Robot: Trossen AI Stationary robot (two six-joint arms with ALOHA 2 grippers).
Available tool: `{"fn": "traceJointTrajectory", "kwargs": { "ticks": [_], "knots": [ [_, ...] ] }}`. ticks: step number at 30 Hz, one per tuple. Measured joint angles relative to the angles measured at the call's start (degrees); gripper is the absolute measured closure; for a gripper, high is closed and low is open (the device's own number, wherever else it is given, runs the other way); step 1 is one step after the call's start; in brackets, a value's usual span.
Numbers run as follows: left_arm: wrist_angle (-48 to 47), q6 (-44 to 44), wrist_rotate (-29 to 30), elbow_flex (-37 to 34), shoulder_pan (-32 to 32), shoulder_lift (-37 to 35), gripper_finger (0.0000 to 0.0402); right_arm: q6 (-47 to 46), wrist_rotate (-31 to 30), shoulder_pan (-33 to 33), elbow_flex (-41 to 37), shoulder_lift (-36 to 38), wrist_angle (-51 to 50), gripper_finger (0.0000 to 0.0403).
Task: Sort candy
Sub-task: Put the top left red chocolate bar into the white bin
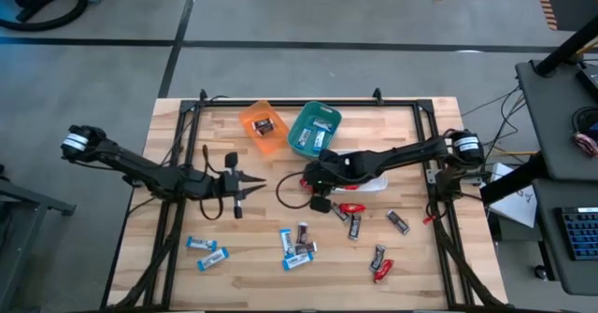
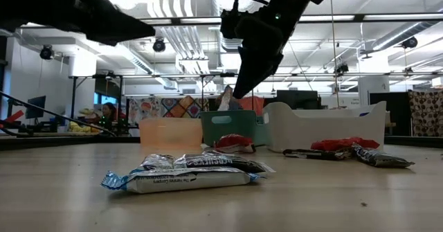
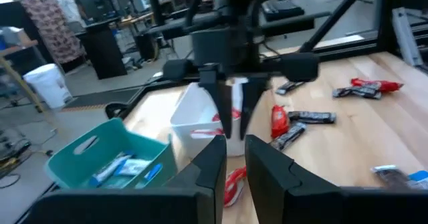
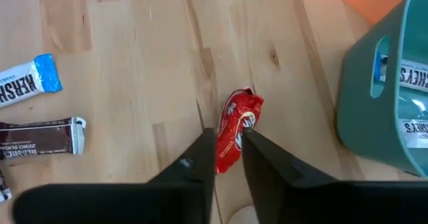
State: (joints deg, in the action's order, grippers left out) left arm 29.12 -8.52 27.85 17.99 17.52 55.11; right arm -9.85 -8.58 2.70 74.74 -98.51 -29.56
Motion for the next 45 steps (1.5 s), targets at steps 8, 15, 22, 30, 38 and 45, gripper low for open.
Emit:
{"fn": "traceJointTrajectory", "kwargs": {
  "ticks": [8, 15, 22, 30, 38, 45],
  "knots": [
    [-0.2, -1.16, 0.28, -0.85, -0.02, -2.3, 0.0361, -0.13, -0.47, 0.4, 0.11, -3.9, 0.37, 0.0246],
    [-0.04, -1.66, 0.29, -0.85, -0.02, -1.12, 0.0361, -3.27, -0.51, 0.68, 0.05, -7.94, 1.03, 0.0235],
    [0.03, -1.3, 0.29, -0.85, -0.02, 0.01, 0.0361, -4.12, -3.29, 0.66, -0.02, -9.52, 1.36, 0.0238],
    [0.2, -0.89, 0.29, -0.85, -0.02, 0.05, 0.0361, -3.29, -3.48, 0.37, -0.01, -9.67, 1.99, 0.0251],
    [0.18, -0.88, 0.29, -0.82, -0.02, 0.05, 0.0361, -2.34, -3.46, 0.02, 0.0, -9.67, 2.13, 0.0296],
    [0.18, -0.87, 0.29, -0.82, -0.02, 0.05, 0.0361, -0.66, -2.84, 0.0, 0.0, -9.67, 2.74, 0.0356]
  ]
}}
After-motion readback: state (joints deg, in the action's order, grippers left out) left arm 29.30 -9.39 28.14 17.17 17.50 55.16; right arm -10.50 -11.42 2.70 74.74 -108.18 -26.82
